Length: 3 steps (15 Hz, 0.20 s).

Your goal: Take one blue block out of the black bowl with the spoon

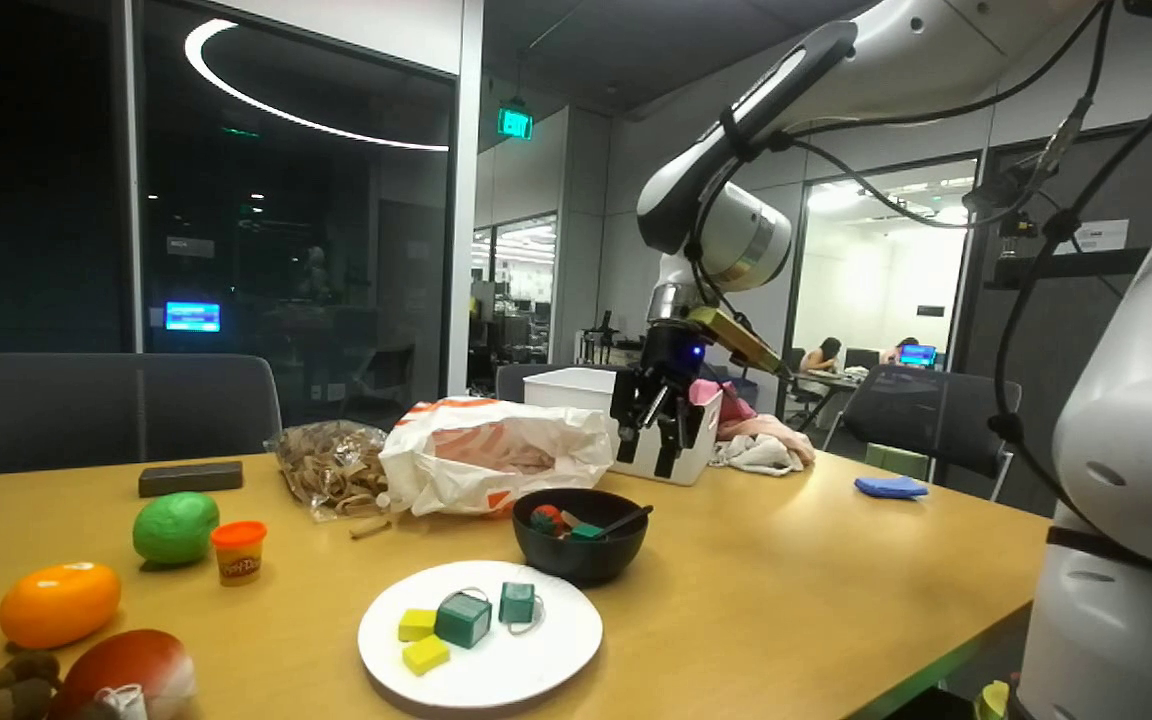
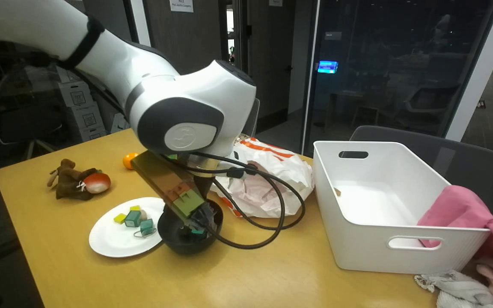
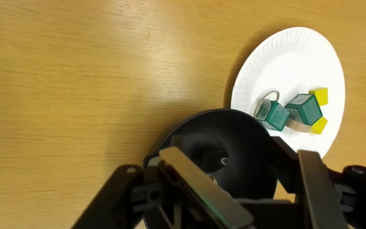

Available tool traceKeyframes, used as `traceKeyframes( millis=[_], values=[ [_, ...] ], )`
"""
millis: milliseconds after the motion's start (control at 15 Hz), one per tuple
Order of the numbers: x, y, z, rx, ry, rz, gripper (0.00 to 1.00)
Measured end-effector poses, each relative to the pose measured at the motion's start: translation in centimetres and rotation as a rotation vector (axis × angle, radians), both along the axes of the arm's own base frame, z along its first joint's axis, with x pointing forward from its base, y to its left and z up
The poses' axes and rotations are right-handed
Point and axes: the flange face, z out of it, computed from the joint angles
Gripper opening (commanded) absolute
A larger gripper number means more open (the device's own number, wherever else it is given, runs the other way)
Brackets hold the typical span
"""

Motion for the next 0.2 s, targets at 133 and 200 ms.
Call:
traceKeyframes(
  millis=[133,200],
  values=[
    [-0.16,1.01,0.48,-0.013,0.001,0.003,0.92],
    [-0.24,1.31,0.66,-0.015,-0.001,0.003,0.95]
  ],
)
